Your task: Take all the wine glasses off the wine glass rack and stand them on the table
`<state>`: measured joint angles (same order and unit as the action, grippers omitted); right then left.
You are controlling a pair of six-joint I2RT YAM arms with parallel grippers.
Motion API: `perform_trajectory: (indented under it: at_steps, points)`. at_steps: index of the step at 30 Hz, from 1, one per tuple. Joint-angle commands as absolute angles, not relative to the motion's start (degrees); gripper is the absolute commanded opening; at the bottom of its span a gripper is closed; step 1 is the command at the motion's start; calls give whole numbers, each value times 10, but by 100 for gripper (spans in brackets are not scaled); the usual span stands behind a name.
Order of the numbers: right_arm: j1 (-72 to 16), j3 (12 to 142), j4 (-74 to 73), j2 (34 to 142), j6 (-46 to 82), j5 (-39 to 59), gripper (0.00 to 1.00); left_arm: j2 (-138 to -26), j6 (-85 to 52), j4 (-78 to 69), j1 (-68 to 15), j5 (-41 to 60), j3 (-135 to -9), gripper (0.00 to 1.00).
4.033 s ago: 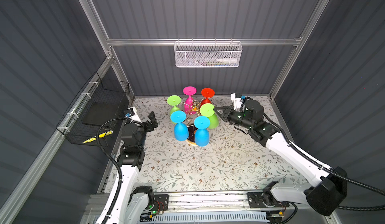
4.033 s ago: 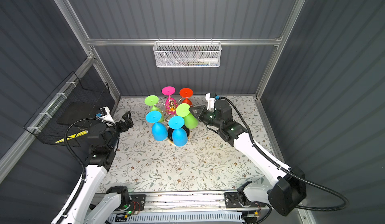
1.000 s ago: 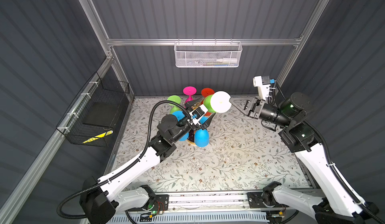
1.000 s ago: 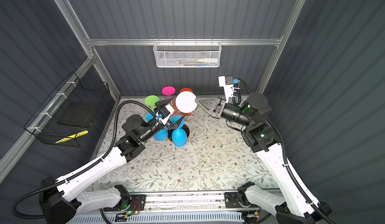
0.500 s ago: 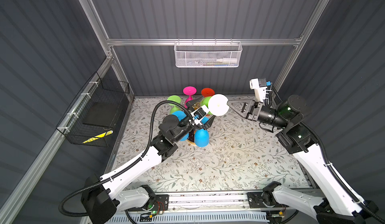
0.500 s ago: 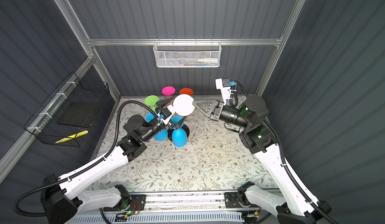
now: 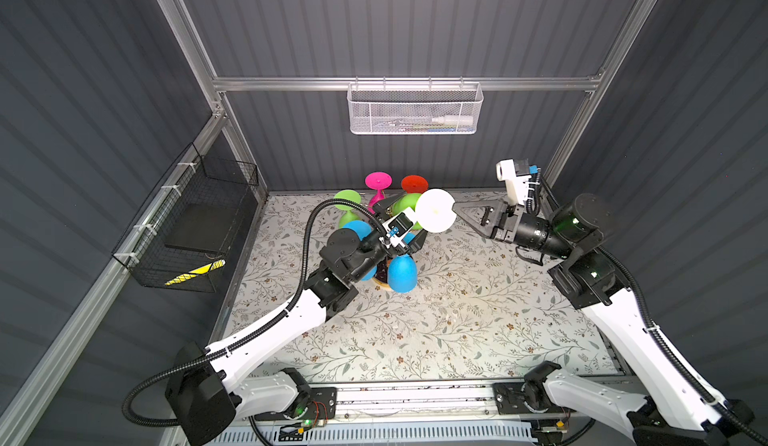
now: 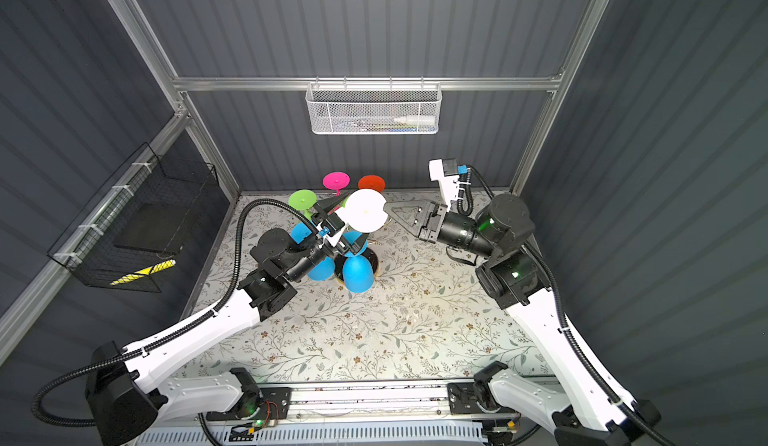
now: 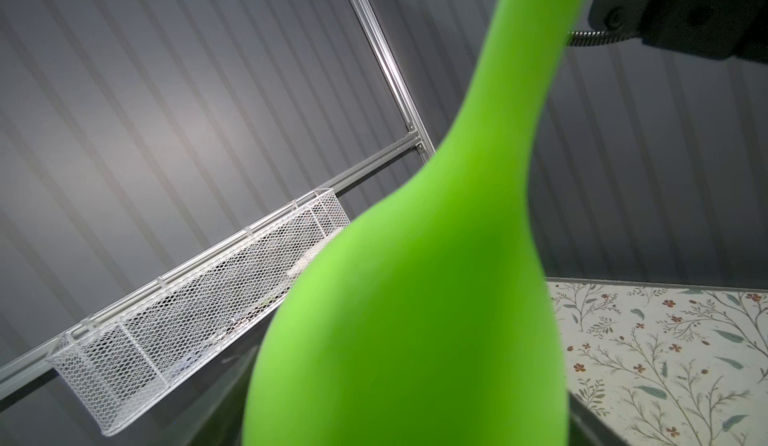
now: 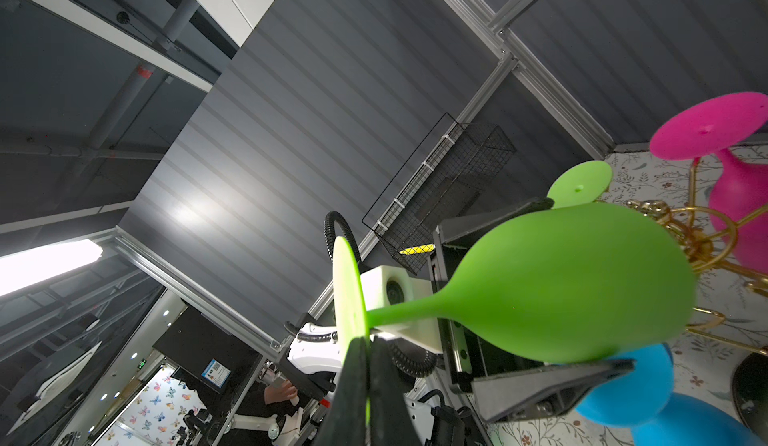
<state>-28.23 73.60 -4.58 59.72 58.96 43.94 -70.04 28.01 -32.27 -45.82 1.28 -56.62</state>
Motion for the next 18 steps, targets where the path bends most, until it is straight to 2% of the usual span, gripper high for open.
perform_trajectory:
  at_steps: [1,6,7,10,13,18]
  points:
    - [-287,731,-48,591,597,452,0,-690,282,-348,-459,-15,-562,84]
    - [-286,732,-32,592,586,434,0,-672,283,-321,-458,-19,-562,80]
    - [-286,733,-24,591,578,428,4,-669,283,-308,-458,-22,-563,79]
    - [-286,748,20,583,536,398,27,-659,277,-268,-458,-34,-572,78]
    - [-284,780,96,571,450,357,43,-653,245,-179,-459,-61,-602,78]
    - [-282,798,195,531,317,202,58,-638,183,-52,-458,-80,-650,78]
